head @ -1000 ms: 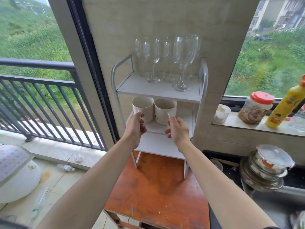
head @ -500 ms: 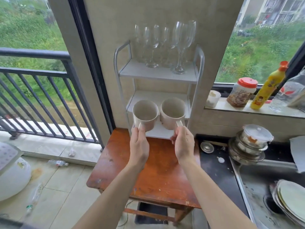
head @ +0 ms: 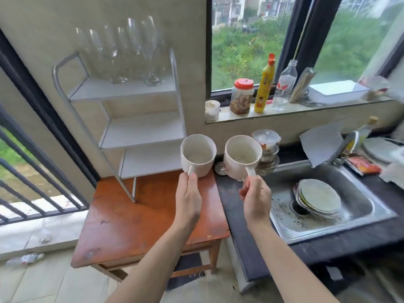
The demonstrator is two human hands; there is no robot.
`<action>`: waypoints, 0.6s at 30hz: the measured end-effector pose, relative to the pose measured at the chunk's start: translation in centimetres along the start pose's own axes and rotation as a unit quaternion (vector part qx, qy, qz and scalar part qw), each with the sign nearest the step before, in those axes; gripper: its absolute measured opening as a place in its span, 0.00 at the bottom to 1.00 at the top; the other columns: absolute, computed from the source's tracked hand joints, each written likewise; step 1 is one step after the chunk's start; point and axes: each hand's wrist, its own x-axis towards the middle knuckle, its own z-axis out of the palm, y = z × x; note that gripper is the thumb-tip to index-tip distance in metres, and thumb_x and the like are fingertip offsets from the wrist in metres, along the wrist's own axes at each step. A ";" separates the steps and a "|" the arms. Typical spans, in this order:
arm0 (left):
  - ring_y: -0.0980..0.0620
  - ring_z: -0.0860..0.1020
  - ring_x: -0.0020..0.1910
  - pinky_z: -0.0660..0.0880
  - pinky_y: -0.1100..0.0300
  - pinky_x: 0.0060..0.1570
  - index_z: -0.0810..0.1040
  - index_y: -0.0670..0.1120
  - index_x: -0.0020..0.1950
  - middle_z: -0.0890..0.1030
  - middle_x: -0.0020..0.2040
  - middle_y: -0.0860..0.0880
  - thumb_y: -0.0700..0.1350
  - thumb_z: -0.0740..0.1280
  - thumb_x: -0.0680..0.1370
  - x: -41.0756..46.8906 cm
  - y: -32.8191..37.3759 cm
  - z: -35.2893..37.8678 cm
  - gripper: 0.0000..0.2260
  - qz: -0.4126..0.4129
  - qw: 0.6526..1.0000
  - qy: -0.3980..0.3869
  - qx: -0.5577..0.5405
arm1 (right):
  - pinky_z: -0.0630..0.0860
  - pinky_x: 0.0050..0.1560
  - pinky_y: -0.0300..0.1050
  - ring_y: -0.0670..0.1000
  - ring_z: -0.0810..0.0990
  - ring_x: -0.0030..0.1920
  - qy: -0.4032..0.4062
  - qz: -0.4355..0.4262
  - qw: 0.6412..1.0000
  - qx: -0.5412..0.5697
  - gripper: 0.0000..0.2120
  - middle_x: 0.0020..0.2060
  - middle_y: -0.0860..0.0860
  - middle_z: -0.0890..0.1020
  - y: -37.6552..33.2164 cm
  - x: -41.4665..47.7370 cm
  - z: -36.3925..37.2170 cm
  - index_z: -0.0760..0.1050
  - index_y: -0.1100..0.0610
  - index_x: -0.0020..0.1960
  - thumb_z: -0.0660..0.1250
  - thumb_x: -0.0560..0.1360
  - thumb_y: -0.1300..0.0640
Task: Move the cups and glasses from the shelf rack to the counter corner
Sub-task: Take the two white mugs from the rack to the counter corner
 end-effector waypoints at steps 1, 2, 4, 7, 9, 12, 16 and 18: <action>0.51 0.68 0.39 0.66 0.52 0.42 0.71 0.46 0.43 0.70 0.38 0.50 0.50 0.55 0.84 -0.7 0.5 1.7 0.14 0.007 1.000 -0.017 0.004 | 0.68 0.37 0.47 0.49 0.71 0.32 0.022 -0.005 1.000 0.004 0.13 0.27 0.47 0.71 -0.3 0.3 -2.1 0.66 0.49 0.28 0.56 0.68 0.44; 0.51 0.68 0.38 0.67 0.53 0.42 0.70 0.47 0.42 0.70 0.38 0.51 0.50 0.55 0.84 -1.6 0.9 3.5 0.13 0.012 0.999 -0.034 0.008 | 0.68 0.37 0.47 0.48 0.71 0.32 0.040 -0.012 0.999 0.000 0.14 0.27 0.47 0.71 -0.6 0.6 -4.4 0.65 0.50 0.29 0.56 0.68 0.44; 0.51 0.68 0.38 0.67 0.53 0.43 0.70 0.49 0.42 0.70 0.37 0.52 0.50 0.55 0.84 -3.6 1.8 7.6 0.13 0.018 0.997 -0.071 0.004 | 0.68 0.38 0.48 0.48 0.71 0.31 0.074 -0.024 0.997 -0.008 0.15 0.26 0.45 0.71 -1.1 1.0 -9.4 0.65 0.53 0.31 0.56 0.69 0.43; 0.51 0.68 0.37 0.66 0.51 0.43 0.68 0.47 0.41 0.70 0.37 0.52 0.52 0.55 0.81 -7.5 2.9 14.5 0.13 0.036 0.991 -0.126 -0.003 | 0.67 0.36 0.47 0.47 0.70 0.29 0.129 -0.031 0.991 -0.010 0.13 0.24 0.44 0.71 -2.0 1.2 -18.1 0.65 0.50 0.30 0.55 0.68 0.43; 0.49 0.67 0.38 0.65 0.50 0.43 0.67 0.47 0.40 0.69 0.37 0.50 0.52 0.55 0.80 -11.2 3.5 19.7 0.12 0.046 0.985 -0.168 -0.006 | 0.67 0.35 0.47 0.47 0.71 0.29 0.173 -0.032 0.984 -0.013 0.14 0.24 0.45 0.72 -2.4 1.0 -24.6 0.65 0.50 0.30 0.55 0.68 0.42; 0.50 0.67 0.37 0.66 0.50 0.42 0.66 0.48 0.39 0.68 0.37 0.51 0.52 0.56 0.80 -17.4 4.0 27.3 0.12 0.038 0.976 -0.214 -0.010 | 0.67 0.38 0.50 0.50 0.71 0.32 0.221 -0.024 0.975 -0.025 0.15 0.25 0.46 0.71 -2.7 0.2 -34.8 0.66 0.50 0.28 0.56 0.68 0.43; 0.53 0.67 0.33 0.66 0.51 0.39 0.66 0.50 0.37 0.68 0.34 0.53 0.54 0.58 0.77 -26.8 4.5 37.3 0.11 0.002 0.955 -0.297 -0.024 | 0.66 0.40 0.50 0.50 0.71 0.32 0.290 -0.002 0.957 -0.017 0.15 0.26 0.45 0.71 -2.8 -1.9 -48.6 0.66 0.47 0.26 0.58 0.70 0.46; 0.55 0.65 0.30 0.65 0.53 0.37 0.65 0.50 0.37 0.66 0.31 0.56 0.53 0.59 0.78 -31.3 4.6 42.1 0.12 -0.013 0.940 -0.340 -0.036 | 0.66 0.38 0.49 0.48 0.71 0.30 0.337 0.003 0.941 -0.019 0.15 0.26 0.49 0.71 -2.9 -3.0 -54.9 0.65 0.49 0.26 0.57 0.69 0.44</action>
